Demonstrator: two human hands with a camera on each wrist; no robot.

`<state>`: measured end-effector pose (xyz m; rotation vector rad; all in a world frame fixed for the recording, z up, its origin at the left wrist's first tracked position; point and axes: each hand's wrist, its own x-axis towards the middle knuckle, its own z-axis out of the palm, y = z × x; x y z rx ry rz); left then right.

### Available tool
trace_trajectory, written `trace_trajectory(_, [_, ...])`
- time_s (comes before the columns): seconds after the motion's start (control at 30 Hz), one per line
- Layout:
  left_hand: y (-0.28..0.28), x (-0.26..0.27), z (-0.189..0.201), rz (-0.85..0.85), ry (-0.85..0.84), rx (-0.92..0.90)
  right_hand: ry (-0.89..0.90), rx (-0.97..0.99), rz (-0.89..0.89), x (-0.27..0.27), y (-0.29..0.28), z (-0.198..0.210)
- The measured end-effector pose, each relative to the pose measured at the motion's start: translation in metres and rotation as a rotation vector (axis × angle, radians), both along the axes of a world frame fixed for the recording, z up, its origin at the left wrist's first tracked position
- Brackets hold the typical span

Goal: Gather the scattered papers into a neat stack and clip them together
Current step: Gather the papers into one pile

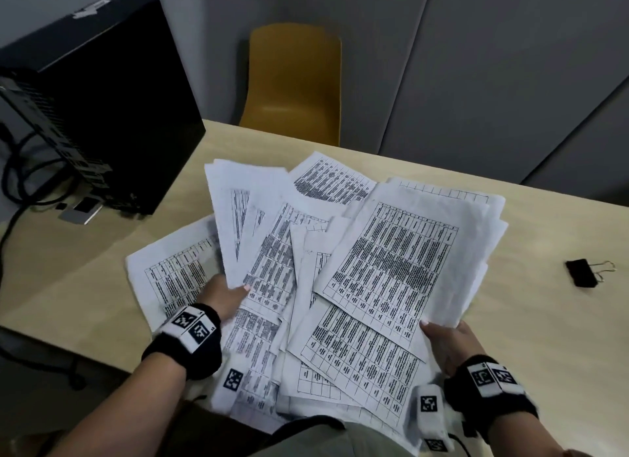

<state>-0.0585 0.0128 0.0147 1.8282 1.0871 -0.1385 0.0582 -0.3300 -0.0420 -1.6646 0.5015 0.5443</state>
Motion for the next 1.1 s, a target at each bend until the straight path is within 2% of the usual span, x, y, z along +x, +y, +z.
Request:
trace_trajectory(0.17, [0.016, -0.009, 0.036, 0.035, -0.159, 0.089, -0.021, -0.002, -0.004, 0.001, -0.002, -0.001])
trace_trajectory(0.3, [0.028, -0.006, 0.071, 0.053, -0.299, 0.3, -0.036, 0.006, -0.002, 0.001, -0.001, 0.001])
trace_trajectory(0.43, [0.027, 0.002, 0.1, 0.171, -0.464, 0.423, -0.03, -0.021, -0.001, 0.001, 0.0, -0.001])
trace_trajectory(0.57, [0.028, 0.013, 0.119, 0.355, -0.605, 0.394, -0.033, -0.046, 0.013, 0.001, 0.0, 0.001])
trace_trajectory(0.67, [0.025, 0.02, 0.127, 0.469, -0.649, 0.343, -0.05, -0.063, 0.025, 0.0, 0.002, 0.003])
trace_trajectory(0.8, [0.012, 0.029, 0.124, 0.453, -0.696, 0.262, -0.092, -0.098, 0.042, -0.004, 0.002, 0.007])
trace_trajectory(0.9, [-0.01, 0.034, 0.104, 0.352, -0.649, 0.173, -0.094, -0.081, 0.022, -0.003, 0.002, 0.005])
trace_trajectory(1.0, [-0.03, 0.034, 0.07, 0.246, -0.55, 0.081, -0.088, -0.062, 0.025, -0.002, 0.002, 0.002])
trace_trajectory(1.1, [-0.048, 0.035, 0.036, 0.154, -0.365, 0.032, -0.082, -0.04, 0.007, -0.003, 0.003, 0.0])
